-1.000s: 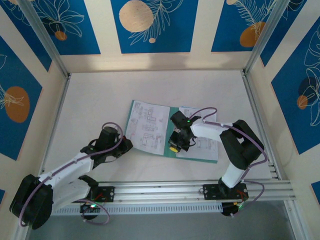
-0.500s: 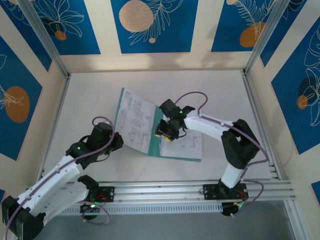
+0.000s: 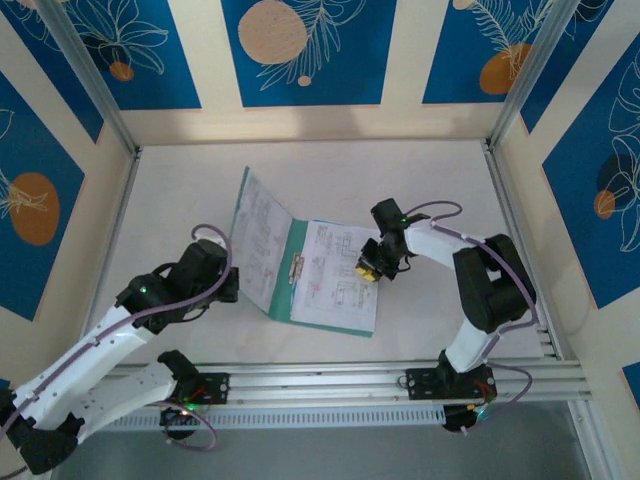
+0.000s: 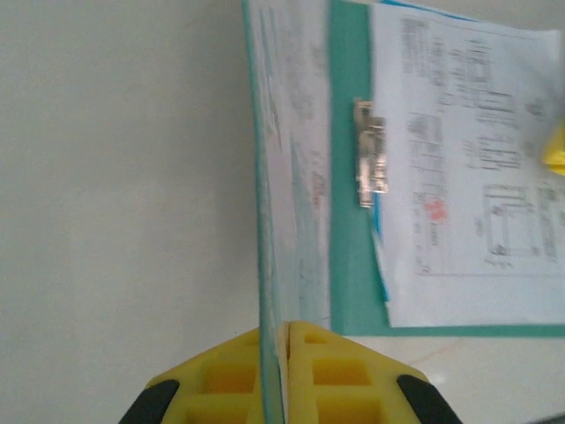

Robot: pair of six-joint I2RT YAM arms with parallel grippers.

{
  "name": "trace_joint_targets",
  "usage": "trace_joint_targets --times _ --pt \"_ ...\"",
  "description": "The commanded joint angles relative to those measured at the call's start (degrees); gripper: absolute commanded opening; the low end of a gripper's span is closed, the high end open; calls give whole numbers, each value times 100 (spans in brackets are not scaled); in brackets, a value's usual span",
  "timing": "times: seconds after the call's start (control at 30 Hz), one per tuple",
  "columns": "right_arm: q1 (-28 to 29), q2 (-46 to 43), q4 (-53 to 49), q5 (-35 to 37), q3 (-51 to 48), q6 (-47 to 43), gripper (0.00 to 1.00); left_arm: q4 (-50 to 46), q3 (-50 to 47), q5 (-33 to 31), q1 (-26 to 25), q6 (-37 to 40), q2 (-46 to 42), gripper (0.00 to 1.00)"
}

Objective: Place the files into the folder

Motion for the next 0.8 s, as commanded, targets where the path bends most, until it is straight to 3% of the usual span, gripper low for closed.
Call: trace_joint_targets --times 0.0,0.23,0.33,0.47,0.57,0.77 --pt "11 243 -108 -197 1 33 18 130 241 -54 -723 242 134 0" --pt "-62 484 -276 -71 53 30 17 1172 359 5 -2315 250 1082 0" --pt "-145 482 -188 -162 45 -49 17 1651 391 117 -2666 77 1766 10" --pt "-239 48 -45 -184 23 -230 21 2486 292 284 -2797 -280 2466 23" --pt "-294 -362 126 -353 24 -472 32 3110 246 430 -2795 -477 2848 27" --pt "-767 -1247 -825 397 167 -552 41 4131 347 1007 -2795 -803 3714 41"
